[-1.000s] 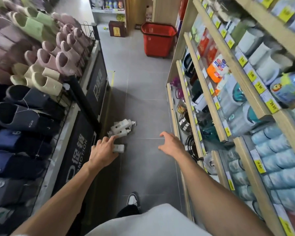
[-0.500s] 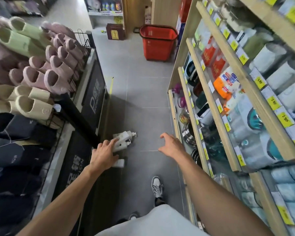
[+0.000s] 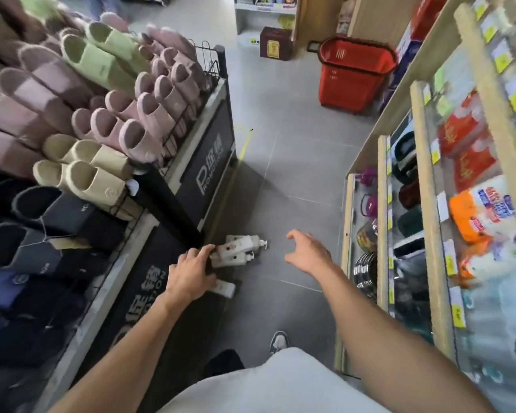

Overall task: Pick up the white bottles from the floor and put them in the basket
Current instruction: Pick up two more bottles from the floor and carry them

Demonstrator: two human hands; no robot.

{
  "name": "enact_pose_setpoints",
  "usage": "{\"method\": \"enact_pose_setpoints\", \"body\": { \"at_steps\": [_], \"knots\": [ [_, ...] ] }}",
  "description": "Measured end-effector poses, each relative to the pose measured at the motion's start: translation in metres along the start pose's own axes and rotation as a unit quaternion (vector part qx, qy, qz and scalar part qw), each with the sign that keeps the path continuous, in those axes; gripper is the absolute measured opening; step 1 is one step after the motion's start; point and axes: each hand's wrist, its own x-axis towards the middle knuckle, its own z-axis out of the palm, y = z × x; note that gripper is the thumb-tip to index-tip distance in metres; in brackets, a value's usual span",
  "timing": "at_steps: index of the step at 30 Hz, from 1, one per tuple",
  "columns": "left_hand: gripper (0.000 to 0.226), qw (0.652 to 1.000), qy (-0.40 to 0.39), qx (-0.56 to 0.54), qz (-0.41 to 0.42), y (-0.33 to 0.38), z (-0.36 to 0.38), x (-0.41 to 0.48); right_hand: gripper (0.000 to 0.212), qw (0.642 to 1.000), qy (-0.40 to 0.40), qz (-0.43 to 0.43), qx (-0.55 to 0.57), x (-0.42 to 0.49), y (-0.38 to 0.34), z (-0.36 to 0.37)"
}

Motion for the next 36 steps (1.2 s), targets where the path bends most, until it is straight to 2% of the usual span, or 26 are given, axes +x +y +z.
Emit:
{"method": "enact_pose_setpoints", "body": {
  "at_steps": [9, 20, 24, 28, 36],
  "knots": [
    [0.077, 0.999, -0.003, 0.042, -0.035, -0.036, 0.003, 0.026, 0.051, 0.995, -0.068, -0.056, -0.046, 0.073, -0.061, 0.008],
    [0.075, 0.997, -0.019, -0.016, -0.069, -0.075, 0.002, 0.122, 0.052, 0.992, -0.079, -0.03, -0.093, 0.161, -0.112, 0.013],
    [0.075, 0.997, -0.051, 0.01, -0.061, -0.086, 0.019, 0.147, 0.057, 0.983, -0.131, -0.009, -0.127, 0.184, -0.106, 0.04],
    [0.075, 0.996, -0.063, 0.034, -0.053, -0.097, 0.062, 0.171, 0.057, 0.973, -0.172, -0.013, -0.155, 0.219, -0.089, 0.083],
    [0.079, 0.976, -0.134, -0.033, -0.168, -0.126, 0.212, 0.269, 0.058, 0.956, -0.212, -0.067, -0.192, 0.375, -0.054, 0.212]
  ]
}}
